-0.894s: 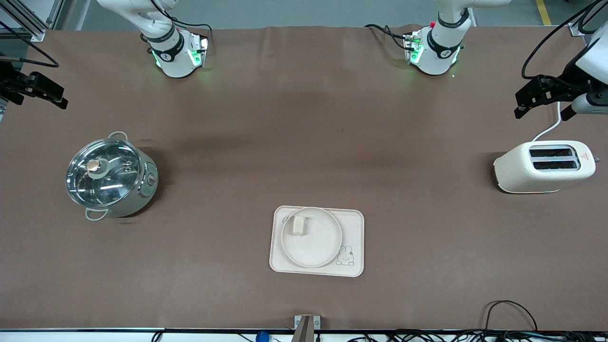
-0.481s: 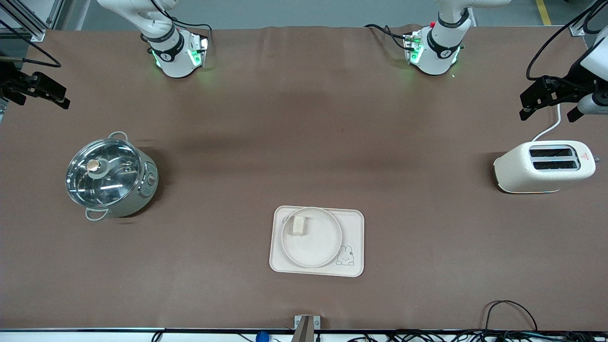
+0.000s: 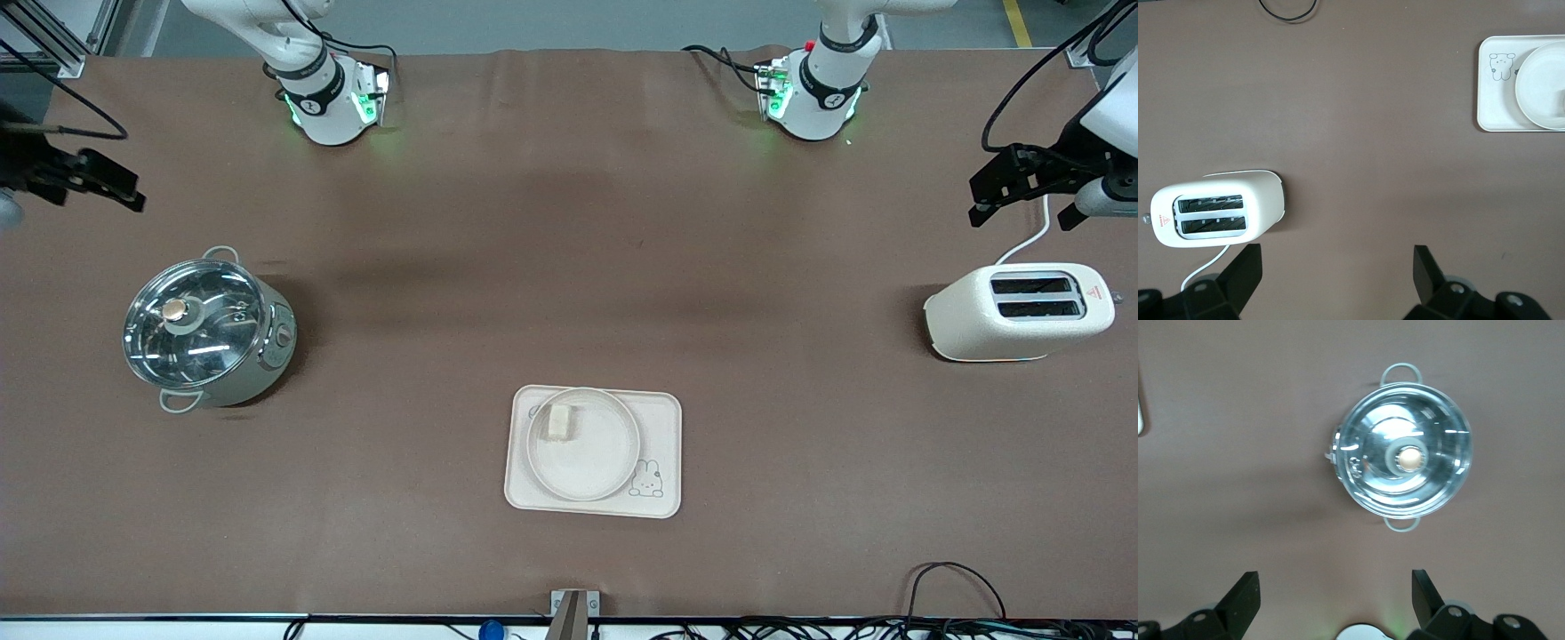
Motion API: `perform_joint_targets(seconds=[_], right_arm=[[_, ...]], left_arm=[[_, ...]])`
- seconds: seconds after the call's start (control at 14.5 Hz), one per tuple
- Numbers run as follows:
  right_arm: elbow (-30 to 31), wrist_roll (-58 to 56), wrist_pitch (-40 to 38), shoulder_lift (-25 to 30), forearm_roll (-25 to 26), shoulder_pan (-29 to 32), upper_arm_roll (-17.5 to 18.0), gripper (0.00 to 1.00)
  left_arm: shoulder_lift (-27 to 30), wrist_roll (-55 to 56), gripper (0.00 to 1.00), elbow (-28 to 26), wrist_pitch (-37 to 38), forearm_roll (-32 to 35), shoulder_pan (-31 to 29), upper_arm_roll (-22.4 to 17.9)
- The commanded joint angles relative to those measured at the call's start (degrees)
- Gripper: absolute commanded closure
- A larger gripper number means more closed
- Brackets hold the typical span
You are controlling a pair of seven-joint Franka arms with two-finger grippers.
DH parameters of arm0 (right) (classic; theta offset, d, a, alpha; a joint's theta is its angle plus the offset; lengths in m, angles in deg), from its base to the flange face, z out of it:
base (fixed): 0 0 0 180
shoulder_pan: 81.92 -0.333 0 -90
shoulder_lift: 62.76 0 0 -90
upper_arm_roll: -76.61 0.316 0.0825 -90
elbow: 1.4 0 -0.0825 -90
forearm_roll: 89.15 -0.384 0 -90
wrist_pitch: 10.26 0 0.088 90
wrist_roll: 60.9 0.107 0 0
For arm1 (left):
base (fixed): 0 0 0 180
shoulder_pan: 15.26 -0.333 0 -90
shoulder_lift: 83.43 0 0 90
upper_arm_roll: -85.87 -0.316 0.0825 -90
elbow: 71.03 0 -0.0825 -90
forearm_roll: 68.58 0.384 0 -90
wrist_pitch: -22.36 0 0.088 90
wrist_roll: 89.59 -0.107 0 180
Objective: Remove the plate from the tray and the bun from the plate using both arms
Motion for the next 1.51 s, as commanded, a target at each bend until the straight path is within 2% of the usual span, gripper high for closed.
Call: perform_joint_targets(seconds=[0.0, 0.21, 0.34, 0.55, 0.69, 0.76, 0.96, 1.1, 1.24, 1.44], right_arm=[[7.31, -0.1, 8.12, -0.84, -5.65, 0.08, 0.53, 0.0], [8.74, 0.52, 16.39, -7.93, -11.8, -4.22, 0.53, 0.0], [8.57, 2.61, 25.08, -13.91, -18.57, -8.25, 0.62, 0.0], [6.29, 9.02, 37.91, -24.18, -22.54, -16.68, 0.62, 0.0], [0.77, 13.68, 41.63, -32.18, -28.06, -21.26, 0.62, 0.0], [-4.04, 15.18, 42.17, -37.09, -29.13, -23.28, 0.53, 0.0], [-17.76, 16.87, 46.54, -49.94, -28.79, -26.63, 0.53, 0.0], [-23.92, 16.43, 48.58, -55.48, -28.18, -27.78, 0.27, 0.03], [-28.68, 16.43, 50.33, -60.15, -24.85, -27.87, 0.35, 0.11], [-32.74, 16.43, 50.96, -63.68, -24.22, -28.4, 0.36, 0.42]], left_arm=[[-0.57, -0.11, 0.0, 1.3, 0.68, 0.75, 0.16, -0.01], [-0.57, -0.11, 0.0, 1.3, 1.29, 0.75, 0.16, -0.01], [-0.57, -0.11, 0.0, 1.3, 1.38, 0.75, 0.16, -0.01], [-0.57, -0.11, 0.0, 1.3, 1.38, 0.75, 0.16, -0.01], [-0.57, -0.11, 0.0, 1.3, 1.38, 0.75, 0.16, -0.01], [-0.57, -0.11, 0.0, 1.39, 1.38, 0.75, 0.07, -0.01], [-0.57, -0.2, 0.0, 1.3, 1.38, 0.75, 0.07, -0.01], [-0.57, -0.2, 0.0, 1.3, 1.38, 0.75, 0.07, -0.01], [-0.57, -0.2, 0.0, 1.3, 1.38, 0.75, 0.07, -0.01], [-0.57, -0.29, 0.0, 1.3, 1.38, 0.75, 0.07, -0.01]])
